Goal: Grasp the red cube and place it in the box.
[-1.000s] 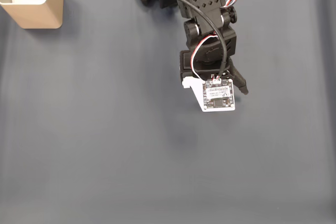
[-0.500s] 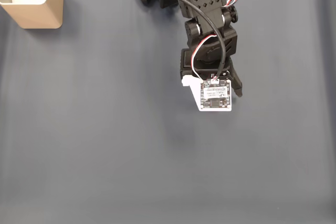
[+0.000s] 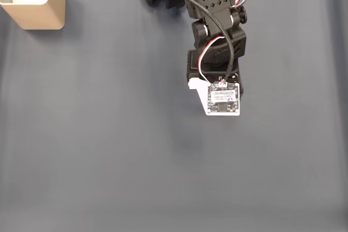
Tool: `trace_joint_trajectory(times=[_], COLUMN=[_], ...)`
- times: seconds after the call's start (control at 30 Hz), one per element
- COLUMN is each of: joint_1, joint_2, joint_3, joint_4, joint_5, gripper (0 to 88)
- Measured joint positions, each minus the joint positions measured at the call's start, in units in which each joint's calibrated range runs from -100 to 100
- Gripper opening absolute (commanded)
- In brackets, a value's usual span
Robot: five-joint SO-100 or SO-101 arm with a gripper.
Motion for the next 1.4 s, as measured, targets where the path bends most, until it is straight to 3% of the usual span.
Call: trace_joint_trajectory(times=[0.73, 1.4], joint_1=[0.22, 13.50], joint_2=[-3.13, -13.55], joint_3=[0.00, -15.10], joint_4=[3.98, 26.97], joint_5=[1.61, 5.76], gripper=[6.3, 4.8])
